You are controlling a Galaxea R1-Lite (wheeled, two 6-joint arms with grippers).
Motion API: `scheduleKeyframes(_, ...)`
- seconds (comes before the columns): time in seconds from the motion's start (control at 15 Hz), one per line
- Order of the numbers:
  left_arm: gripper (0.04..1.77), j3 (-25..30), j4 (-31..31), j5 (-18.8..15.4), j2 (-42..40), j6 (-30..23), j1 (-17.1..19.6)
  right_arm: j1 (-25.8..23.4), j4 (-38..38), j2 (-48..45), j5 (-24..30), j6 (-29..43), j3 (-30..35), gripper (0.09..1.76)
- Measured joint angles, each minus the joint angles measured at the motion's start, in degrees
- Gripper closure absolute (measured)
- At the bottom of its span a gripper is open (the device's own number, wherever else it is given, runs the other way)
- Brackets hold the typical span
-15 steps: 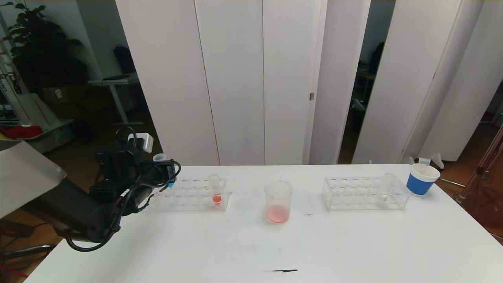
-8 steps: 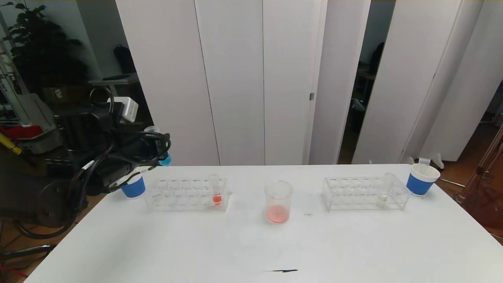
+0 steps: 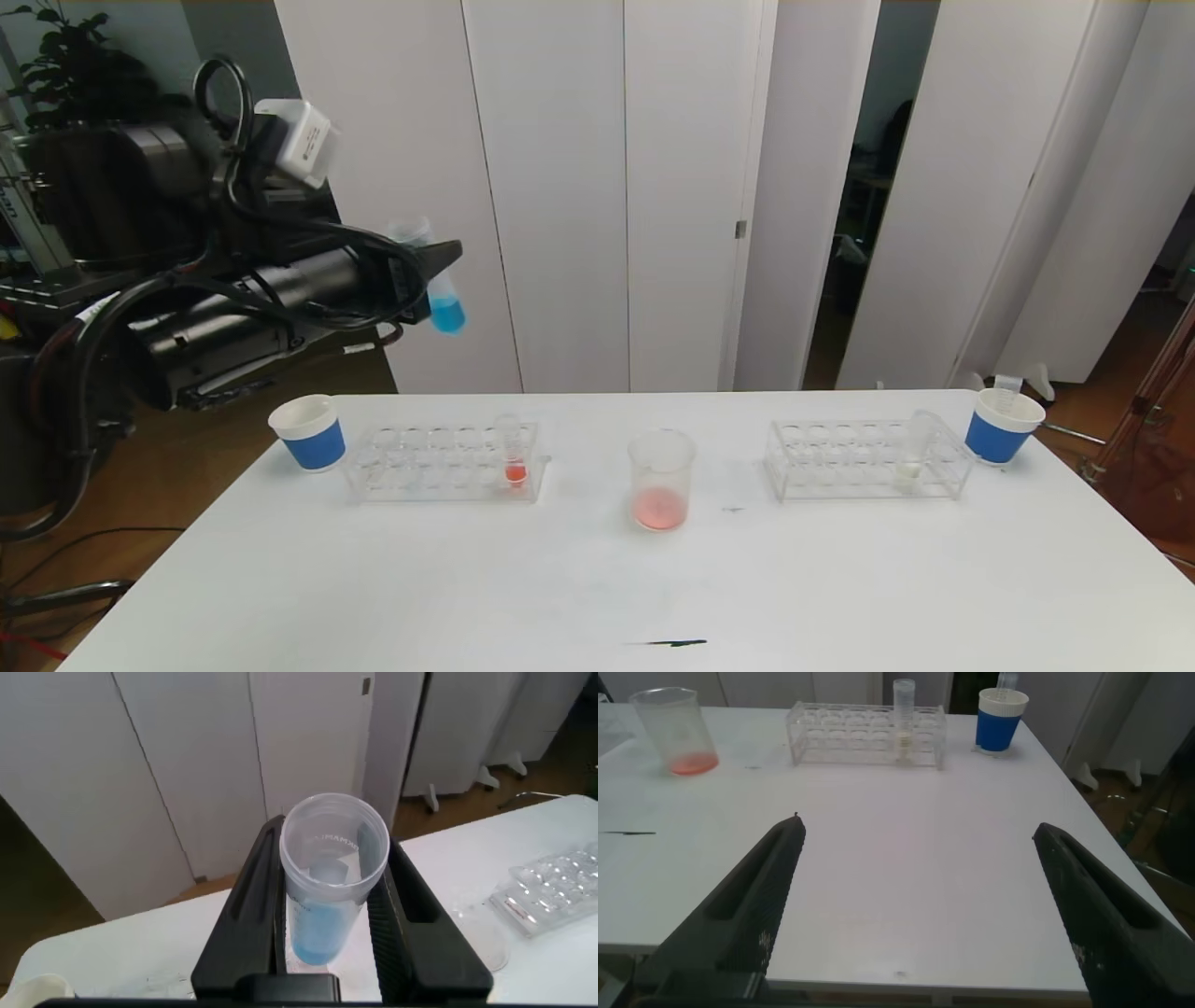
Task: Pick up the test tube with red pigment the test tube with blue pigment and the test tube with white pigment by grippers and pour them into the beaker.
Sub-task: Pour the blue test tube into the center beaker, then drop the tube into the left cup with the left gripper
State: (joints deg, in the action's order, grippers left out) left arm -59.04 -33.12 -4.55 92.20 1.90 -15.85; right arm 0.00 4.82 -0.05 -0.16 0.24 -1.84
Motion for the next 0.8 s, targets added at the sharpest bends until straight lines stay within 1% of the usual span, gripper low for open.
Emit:
scheduleKeyframes(0.13, 1.23, -0.96, 0.3, -1.16, -0.13, 0.79, -4.22, 0.0, -0.02, 0.0, -0.02, 0.0, 0.0, 0.1)
scheduleKeyframes(0.2, 1.23, -1.05, 0.22, -1.57, 0.39, 2.94, -6.06, 0.0, 0.0, 0.0, 0.0, 0.0, 0.0, 0.1)
scheduleKeyframes(0.33, 1.23, -1.01, -0.5, -1.9, 2.58, 9.84, -8.66, 0.0, 0.0, 0.0, -0.02, 0.02, 0.0, 0.1)
scheduleKeyframes(0.4, 1.23, -0.99, -0.89, -2.15, 4.0, 12.01, -9.51, 0.0, -0.02, -0.02, 0.0, 0.02, 0.0, 0.1)
scheduleKeyframes(0.47, 1.23, -1.07, -1.46, -2.72, 5.55, 13.03, -10.19, 0.0, 0.0, 0.0, -0.02, 0.0, 0.0, 0.1)
scheduleKeyframes(0.67, 1.23, -2.6, -6.46, -6.52, 11.36, 14.74, -11.5, 0.0, 0.02, -0.02, -0.05, 0.0, 0.0, 0.1)
scheduleKeyframes(0.8, 1.23, -4.3, -8.85, -8.05, 15.96, 20.11, -11.52, 0.0, 0.0, 0.0, -0.02, 0.0, 0.0, 0.1)
